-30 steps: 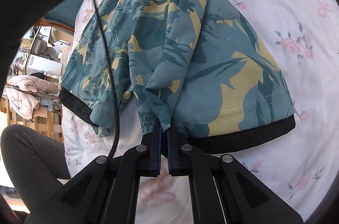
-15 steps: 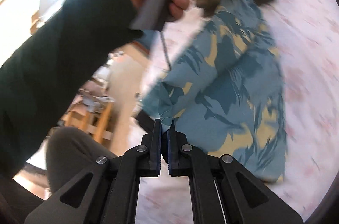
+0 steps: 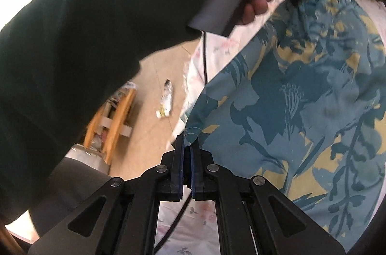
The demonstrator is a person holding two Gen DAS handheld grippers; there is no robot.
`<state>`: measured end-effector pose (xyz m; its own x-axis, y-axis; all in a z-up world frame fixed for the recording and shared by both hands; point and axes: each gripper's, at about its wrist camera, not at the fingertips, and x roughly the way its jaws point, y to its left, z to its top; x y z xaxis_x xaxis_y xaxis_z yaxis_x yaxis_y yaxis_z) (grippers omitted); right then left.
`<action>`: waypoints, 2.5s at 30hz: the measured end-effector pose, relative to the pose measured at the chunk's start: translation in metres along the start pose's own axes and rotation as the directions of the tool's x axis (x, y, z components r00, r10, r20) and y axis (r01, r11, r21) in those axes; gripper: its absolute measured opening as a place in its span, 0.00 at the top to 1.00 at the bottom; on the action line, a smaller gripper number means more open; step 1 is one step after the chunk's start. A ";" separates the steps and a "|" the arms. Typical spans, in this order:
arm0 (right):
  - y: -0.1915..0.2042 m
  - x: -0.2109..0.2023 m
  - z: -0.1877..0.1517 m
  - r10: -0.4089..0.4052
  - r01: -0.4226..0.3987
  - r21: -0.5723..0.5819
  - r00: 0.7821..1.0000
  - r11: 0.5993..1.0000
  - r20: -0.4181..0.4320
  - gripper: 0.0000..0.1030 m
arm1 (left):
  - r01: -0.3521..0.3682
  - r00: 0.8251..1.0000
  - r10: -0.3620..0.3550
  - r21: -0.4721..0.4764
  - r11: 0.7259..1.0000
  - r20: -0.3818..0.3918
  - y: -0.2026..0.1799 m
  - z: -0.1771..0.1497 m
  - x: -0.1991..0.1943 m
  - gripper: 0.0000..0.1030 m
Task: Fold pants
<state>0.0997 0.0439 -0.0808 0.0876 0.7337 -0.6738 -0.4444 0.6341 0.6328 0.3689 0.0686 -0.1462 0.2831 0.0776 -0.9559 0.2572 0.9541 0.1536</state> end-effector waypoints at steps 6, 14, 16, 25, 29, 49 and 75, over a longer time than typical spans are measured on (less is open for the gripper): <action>0.012 0.015 0.003 -0.061 0.061 -0.002 0.998 0.998 -0.002 0.97 | 0.108 0.991 -0.102 -0.074 0.991 0.087 0.036 -0.035 -0.047 0.27; 0.064 0.055 0.005 -0.090 0.091 -0.031 0.996 0.995 0.011 0.95 | 0.218 0.973 -0.197 -0.197 0.956 0.119 0.108 -0.158 -0.111 0.15; 0.057 0.072 0.000 -0.092 0.092 -0.011 0.996 0.996 0.000 0.89 | 0.238 0.971 -0.224 -0.230 0.944 0.087 0.106 -0.177 -0.106 0.15; 0.033 0.013 -0.045 -0.089 0.086 0.059 0.994 0.995 0.063 0.48 | 0.232 0.966 -0.245 -0.143 0.962 -0.086 0.058 -0.242 -0.049 0.17; -0.019 -0.063 -0.077 -0.228 0.178 0.239 0.953 0.954 0.198 0.36 | 0.257 0.944 -0.277 -0.125 0.958 -0.177 0.041 -0.246 -0.034 0.37; -0.086 -0.066 -0.093 -0.179 0.100 0.360 0.965 0.928 0.194 0.95 | 0.144 0.988 -0.134 0.141 0.979 -0.082 -0.034 -0.217 -0.154 0.99; 0.031 -0.388 -0.029 -0.263 0.146 0.257 0.819 0.955 0.510 0.95 | 0.424 0.764 -0.253 -0.165 0.891 0.594 -0.044 -0.168 -0.415 0.99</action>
<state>0.0265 -0.2280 0.1892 0.6431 0.5589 -0.5235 -0.1825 0.7758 0.6040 0.0853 0.0432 0.2019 0.6997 -0.3541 -0.6205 0.1964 0.9304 -0.3095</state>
